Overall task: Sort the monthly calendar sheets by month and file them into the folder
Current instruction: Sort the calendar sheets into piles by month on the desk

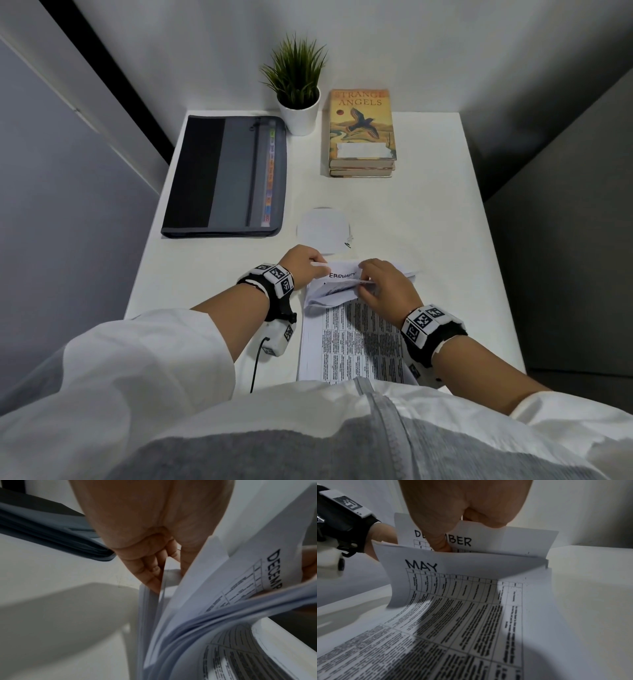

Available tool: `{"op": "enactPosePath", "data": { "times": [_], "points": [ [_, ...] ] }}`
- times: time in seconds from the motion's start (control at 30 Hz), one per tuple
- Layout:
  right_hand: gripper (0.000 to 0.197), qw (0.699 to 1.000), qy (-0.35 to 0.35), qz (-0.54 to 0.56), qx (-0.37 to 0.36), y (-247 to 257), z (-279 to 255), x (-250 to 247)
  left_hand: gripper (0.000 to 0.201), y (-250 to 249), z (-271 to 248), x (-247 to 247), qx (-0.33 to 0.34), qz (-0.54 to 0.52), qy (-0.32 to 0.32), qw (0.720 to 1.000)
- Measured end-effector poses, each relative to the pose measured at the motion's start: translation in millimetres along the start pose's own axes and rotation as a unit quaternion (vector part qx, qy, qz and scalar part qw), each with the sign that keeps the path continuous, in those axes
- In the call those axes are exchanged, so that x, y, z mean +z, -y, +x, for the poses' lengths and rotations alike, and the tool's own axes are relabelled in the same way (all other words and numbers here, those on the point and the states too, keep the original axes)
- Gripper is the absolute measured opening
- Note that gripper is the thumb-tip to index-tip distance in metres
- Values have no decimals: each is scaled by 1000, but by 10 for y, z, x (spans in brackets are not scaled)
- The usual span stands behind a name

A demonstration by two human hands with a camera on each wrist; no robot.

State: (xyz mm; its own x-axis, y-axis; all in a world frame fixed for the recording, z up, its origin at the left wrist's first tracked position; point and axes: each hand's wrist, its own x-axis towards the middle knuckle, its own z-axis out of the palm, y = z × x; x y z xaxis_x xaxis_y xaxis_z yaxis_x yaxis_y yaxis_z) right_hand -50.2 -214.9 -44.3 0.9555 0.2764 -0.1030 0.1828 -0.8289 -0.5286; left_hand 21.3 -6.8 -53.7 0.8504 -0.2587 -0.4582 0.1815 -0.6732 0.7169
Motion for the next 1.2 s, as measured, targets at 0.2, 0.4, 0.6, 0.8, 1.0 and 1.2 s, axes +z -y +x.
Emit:
{"op": "enactPosePath", "data": {
  "times": [0.2,0.4,0.6,0.8,1.0,1.2],
  "points": [
    [12,1000,-5,16,26,-19,-23,7,18,12,-10,36,-14,-45,3,999],
    [15,999,3,14,41,-54,-21,3,17,18,17,-21,-23,-26,0,999],
    [29,1000,10,13,26,-79,13,-7,5,-39,-12,5,8,-41,77,996],
    [10,1000,8,-8,-1,-88,33,-68,8,-60,-27,-15,9,-74,97,992],
    [15,999,28,7,45,-78,53,-76,14,-94,-37,-48,-32,-100,78,991],
    [13,999,31,10,41,-62,57,-73,53,14,42,-33,-80,34,2,996]
  ]
}}
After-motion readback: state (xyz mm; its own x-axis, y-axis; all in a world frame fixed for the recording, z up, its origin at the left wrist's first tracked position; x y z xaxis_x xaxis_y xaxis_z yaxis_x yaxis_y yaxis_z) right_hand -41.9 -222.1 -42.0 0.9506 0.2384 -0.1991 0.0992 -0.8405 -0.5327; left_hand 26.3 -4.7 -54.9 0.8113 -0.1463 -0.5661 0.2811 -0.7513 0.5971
